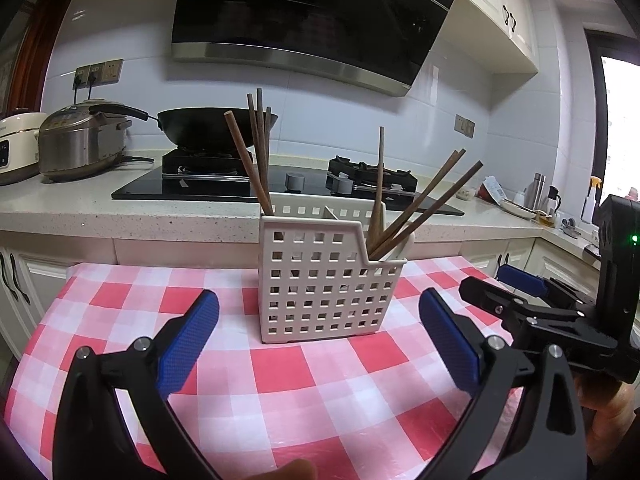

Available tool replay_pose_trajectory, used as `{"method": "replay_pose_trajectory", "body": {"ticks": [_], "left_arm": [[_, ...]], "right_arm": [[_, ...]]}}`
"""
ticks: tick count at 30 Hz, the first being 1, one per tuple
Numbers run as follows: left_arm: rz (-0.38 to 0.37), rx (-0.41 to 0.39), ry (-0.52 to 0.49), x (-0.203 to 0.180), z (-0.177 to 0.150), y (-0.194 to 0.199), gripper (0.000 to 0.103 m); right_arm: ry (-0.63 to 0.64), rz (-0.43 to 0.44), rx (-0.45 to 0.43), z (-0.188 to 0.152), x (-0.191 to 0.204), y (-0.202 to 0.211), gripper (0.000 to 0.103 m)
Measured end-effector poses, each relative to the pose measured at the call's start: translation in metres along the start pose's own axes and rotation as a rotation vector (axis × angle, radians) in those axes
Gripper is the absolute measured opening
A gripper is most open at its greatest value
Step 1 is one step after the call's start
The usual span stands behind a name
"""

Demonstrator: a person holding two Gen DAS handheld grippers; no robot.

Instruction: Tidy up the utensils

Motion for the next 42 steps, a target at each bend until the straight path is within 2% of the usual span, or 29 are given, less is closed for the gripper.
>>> {"method": "replay_pose_trajectory", "body": {"ticks": [42], "left_arm": [[-0.012,0.004,0.003,-0.0026,-0.0004,-0.0001,0.097]], "right_arm": [[0.0,-0.001,0.0,-0.002,0.0002,-0.002,0.084]]}}
Point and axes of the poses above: each gripper's, at about its wrist camera, not at the fingertips, and y roughly against the way its jaws point, x to its left, z to its top, the point moved 6 cm from there along -y, roughly the way its jaws point, and after that the axes turned 15 degrees about -z, right-handed, at the moved point
